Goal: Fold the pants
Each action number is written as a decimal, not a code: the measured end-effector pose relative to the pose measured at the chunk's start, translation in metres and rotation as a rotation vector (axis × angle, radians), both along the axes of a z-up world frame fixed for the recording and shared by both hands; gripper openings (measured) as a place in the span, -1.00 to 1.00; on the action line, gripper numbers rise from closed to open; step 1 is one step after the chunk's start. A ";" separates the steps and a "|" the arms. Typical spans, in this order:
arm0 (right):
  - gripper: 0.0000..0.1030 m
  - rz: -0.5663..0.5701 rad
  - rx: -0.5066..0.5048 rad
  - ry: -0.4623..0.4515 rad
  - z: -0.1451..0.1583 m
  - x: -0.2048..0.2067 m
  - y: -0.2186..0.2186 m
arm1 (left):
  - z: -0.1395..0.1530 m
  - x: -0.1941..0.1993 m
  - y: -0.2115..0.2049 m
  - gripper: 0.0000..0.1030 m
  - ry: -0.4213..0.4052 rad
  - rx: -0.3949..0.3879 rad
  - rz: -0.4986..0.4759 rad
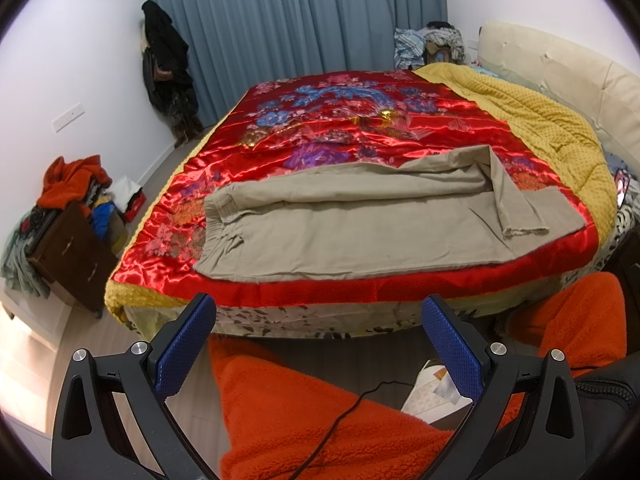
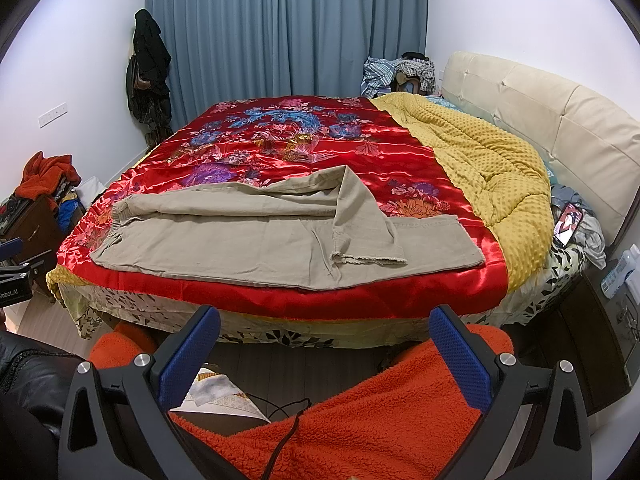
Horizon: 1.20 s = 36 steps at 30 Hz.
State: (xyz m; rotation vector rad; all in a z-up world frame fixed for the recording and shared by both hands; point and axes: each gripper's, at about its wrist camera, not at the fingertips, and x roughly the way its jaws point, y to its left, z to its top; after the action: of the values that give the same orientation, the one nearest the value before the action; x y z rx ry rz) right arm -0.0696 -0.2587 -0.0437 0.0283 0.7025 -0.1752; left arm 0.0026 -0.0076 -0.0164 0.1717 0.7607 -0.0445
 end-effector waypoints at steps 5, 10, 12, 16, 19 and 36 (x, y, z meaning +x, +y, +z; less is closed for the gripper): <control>0.99 0.001 -0.001 -0.001 0.000 0.000 0.000 | 0.000 0.000 0.000 0.99 0.000 0.000 0.000; 0.99 0.000 0.000 0.000 0.000 0.000 0.000 | 0.000 0.000 0.000 0.99 0.001 0.000 0.000; 0.99 0.000 0.001 0.002 -0.001 0.000 0.000 | -0.001 0.000 -0.001 0.99 0.001 0.001 0.000; 0.99 0.000 0.000 0.003 -0.002 0.000 0.001 | 0.000 0.001 0.000 0.99 0.001 0.001 -0.001; 0.99 0.001 0.000 0.003 -0.002 0.000 0.001 | 0.000 0.001 0.000 0.99 0.001 0.002 -0.001; 0.99 -0.001 0.001 0.015 -0.004 0.000 0.003 | -0.003 -0.002 0.004 0.99 0.005 0.003 0.000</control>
State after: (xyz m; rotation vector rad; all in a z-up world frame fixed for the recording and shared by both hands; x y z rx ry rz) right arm -0.0701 -0.2554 -0.0479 0.0282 0.7172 -0.1766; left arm 0.0004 -0.0031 -0.0195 0.1744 0.7658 -0.0444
